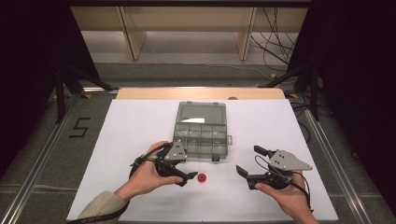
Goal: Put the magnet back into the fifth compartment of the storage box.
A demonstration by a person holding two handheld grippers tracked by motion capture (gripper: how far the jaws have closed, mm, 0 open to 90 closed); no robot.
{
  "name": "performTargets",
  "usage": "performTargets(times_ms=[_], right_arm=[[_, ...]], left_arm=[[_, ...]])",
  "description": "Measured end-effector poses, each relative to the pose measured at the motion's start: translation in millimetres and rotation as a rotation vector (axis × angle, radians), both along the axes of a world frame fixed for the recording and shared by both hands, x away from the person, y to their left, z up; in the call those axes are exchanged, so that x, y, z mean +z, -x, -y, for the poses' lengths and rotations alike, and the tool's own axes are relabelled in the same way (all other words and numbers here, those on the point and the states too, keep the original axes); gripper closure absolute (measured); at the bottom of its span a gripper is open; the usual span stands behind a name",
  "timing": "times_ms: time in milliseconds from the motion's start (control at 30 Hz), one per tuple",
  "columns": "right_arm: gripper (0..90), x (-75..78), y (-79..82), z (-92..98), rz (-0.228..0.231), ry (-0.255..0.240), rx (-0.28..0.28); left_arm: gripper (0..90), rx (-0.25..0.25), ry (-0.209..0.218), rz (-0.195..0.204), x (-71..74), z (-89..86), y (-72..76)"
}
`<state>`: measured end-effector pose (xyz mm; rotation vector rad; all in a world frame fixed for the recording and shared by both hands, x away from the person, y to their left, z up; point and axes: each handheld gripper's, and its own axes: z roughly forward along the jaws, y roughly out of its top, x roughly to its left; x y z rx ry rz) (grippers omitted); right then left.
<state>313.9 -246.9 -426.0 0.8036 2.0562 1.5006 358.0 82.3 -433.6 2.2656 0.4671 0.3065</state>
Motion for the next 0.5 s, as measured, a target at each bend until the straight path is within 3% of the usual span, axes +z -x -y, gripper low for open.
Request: performTargets(times_ms=[33, 67, 133, 167, 200, 233, 267, 300, 333, 367, 400, 500], right_arm=[[8.5, 0.3, 2.1, 0.1, -0.025, 0.0, 0.0], [8.5, 0.1, 1.6, 0.7, -0.005, 0.004, 0.0], [8.5, -0.4, 2.6, 0.6, -0.008, -0.006, 0.007], [8.5, -0.3, 4.7, 0.2, -0.032, -0.006, -0.001], [8.5, -0.6, 4.1, 0.8, -0.007, 0.001, 0.0], [8.5, -0.6, 6.2, 0.3, -0.029, -0.004, 0.001], [8.5, -0.7, 5.9, 0.3, -0.015, -0.006, -0.001], [8.5, -0.2, 6.5, 1.2, -0.015, 0.003, 0.007], [8.5, -0.1, 8.1, 0.9, -0.031, 0.002, 0.012], [8.6, -0.7, 8.7, 0.2, -0.034, -0.011, 0.021], [8.7, -0.7, 8.0, 0.6, 0.0, -0.001, 0.008], [8.9, -0.5, 10.1, 0.7, -0.011, -0.006, 0.019]], left_arm=[[16.2, -0.007, -0.01, 0.0, -0.2, 1.9, -0.3], [17.2, -0.018, -0.021, -0.008, -0.9, 5.5, -0.4], [19.1, -0.032, -0.046, -0.019, -1.3, 10.8, -1.1], [19.7, -0.041, -0.068, -0.03, -1.6, 14.0, -1.5], [20.1, -0.058, -0.102, -0.035, -1.9, 17.4, -2.3], [20.8, -0.074, -0.131, -0.035, -1.7, 19.0, -3.3], [21.0, -0.059, -0.121, -0.051, -4.3, 23.6, -3.1], [21.3, -0.082, -0.159, -0.056, -4.0, 24.8, -5.2], [22.2, -0.064, -0.141, -0.068, -6.9, 28.4, -5.3], [22.8, -0.084, -0.17, -0.075, -7.3, 29.8, -7.2], [23.7, -0.086, -0.174, -0.083, -8.9, 32.1, -8.3], [24.8, -0.086, -0.179, -0.114, -14.4, 39.3, -9.7]])
